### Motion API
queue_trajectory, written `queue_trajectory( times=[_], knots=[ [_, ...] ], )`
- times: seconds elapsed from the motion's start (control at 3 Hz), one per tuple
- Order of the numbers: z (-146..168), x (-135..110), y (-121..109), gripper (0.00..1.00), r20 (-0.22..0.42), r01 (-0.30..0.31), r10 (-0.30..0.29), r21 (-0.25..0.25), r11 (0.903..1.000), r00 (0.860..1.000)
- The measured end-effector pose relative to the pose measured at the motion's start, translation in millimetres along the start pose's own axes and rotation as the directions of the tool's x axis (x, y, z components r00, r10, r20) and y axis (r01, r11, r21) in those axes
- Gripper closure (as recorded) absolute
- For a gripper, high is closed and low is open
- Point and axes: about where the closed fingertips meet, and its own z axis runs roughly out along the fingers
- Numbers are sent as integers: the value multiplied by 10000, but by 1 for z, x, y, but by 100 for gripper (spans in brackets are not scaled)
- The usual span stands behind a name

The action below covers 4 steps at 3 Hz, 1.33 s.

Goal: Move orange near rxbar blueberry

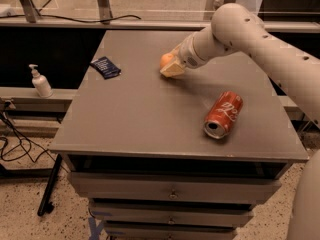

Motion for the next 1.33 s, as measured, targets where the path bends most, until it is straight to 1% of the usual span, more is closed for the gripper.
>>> queue_trajectory(
  times=[0.33,0.67,1.0,1.33],
  knots=[
    [9,-20,15,100,338,932,-933,38,9956,9951],
    [1,-42,28,100,813,1485,-1476,-47,9889,9857],
    [-6,-52,40,100,1065,1655,-1619,-260,9859,9810],
    [3,-53,53,100,1057,1664,-1596,-594,9843,9815]
  ],
)
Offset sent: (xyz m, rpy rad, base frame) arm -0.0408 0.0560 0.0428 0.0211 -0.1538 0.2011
